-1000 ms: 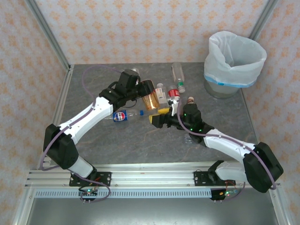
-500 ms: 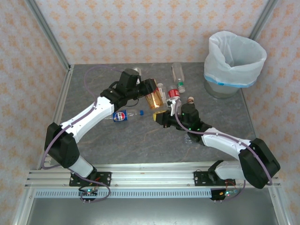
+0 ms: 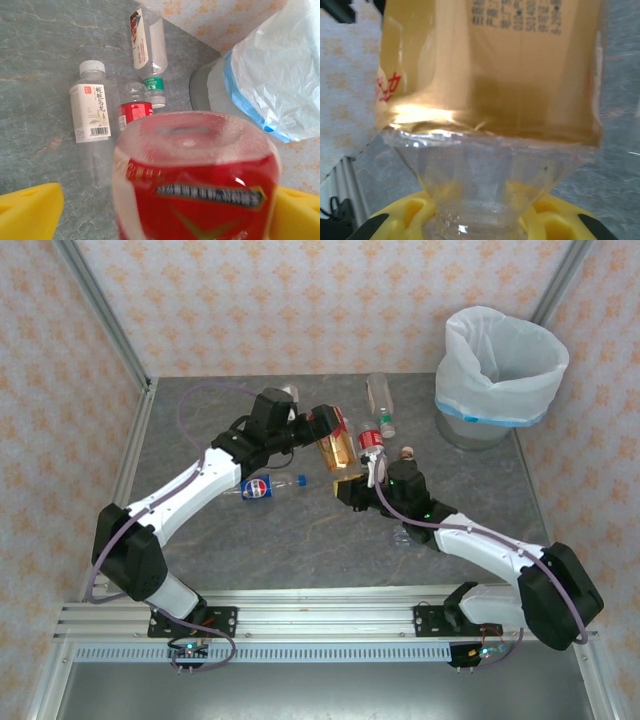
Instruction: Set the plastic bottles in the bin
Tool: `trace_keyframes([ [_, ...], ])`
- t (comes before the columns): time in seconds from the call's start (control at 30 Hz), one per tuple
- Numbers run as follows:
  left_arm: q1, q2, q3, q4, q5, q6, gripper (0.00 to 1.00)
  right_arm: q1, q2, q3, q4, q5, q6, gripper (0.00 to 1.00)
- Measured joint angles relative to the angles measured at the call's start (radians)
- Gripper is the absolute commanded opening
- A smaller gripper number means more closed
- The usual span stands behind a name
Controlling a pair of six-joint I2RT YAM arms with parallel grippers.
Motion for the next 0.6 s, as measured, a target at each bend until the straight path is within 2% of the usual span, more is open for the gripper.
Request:
trace_keyframes([
  [0.27, 0.007, -0.204, -0.149, 0.080, -0.124, 0.038, 1.00, -0.061, -0.038, 0.028, -0.141, 0.056, -0.058, 0.00],
  [0.6, 0.021, -0.428, -0.283, 0.043, -0.431, 0.103, 1.00, -0.157, -0.049, 0.157, -0.246, 0.130, -0.136, 0.00],
])
